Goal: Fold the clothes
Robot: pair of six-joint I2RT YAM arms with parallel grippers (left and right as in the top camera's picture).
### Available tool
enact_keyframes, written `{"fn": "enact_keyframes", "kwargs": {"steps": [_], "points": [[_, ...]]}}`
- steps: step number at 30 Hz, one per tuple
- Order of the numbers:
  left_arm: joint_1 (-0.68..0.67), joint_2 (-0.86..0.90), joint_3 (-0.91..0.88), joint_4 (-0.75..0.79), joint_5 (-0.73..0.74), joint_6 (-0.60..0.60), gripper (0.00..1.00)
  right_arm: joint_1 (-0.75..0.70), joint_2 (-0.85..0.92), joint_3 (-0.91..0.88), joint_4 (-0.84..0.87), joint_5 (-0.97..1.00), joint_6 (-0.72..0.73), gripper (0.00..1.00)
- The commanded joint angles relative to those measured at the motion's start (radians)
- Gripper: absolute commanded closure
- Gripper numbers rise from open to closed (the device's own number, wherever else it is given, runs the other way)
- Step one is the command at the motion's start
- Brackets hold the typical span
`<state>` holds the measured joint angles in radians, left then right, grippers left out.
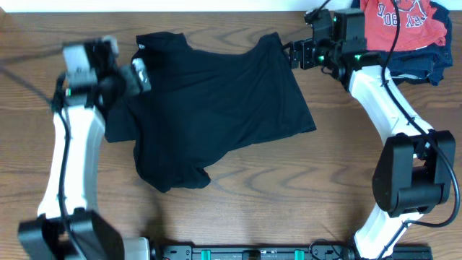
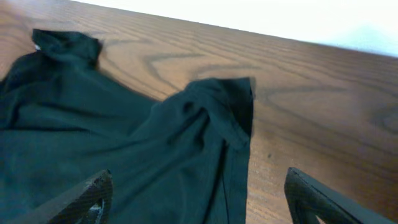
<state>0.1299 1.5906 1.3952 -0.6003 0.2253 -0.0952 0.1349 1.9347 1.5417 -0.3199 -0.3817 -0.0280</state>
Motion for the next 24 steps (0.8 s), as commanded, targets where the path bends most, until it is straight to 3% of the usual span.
{"fn": "enact_keyframes", "kwargs": {"steps": [1, 4, 9, 16, 24], "points": [[-0.039, 0.143, 0.235, -0.081, -0.125, 0.094, 0.02, 0.007, -0.017, 0.081, -0.022, -0.007, -0.079, 0.12], [-0.043, 0.306, 0.447, -0.153, -0.171, 0.134, 0.02, 0.008, -0.017, 0.099, -0.026, -0.008, -0.079, 0.13], [-0.014, 0.528, 0.658, -0.157, -0.17, 0.137, 0.02, 0.015, -0.017, 0.098, -0.073, -0.007, -0.092, 0.13], [-0.003, 0.732, 0.697, -0.031, -0.124, 0.174, 0.02, 0.022, -0.017, 0.098, -0.119, -0.007, -0.112, 0.15], [-0.005, 0.845, 0.697, 0.128, -0.124, 0.175, 0.02, 0.03, -0.017, 0.098, -0.184, -0.008, -0.112, 0.18]]}}
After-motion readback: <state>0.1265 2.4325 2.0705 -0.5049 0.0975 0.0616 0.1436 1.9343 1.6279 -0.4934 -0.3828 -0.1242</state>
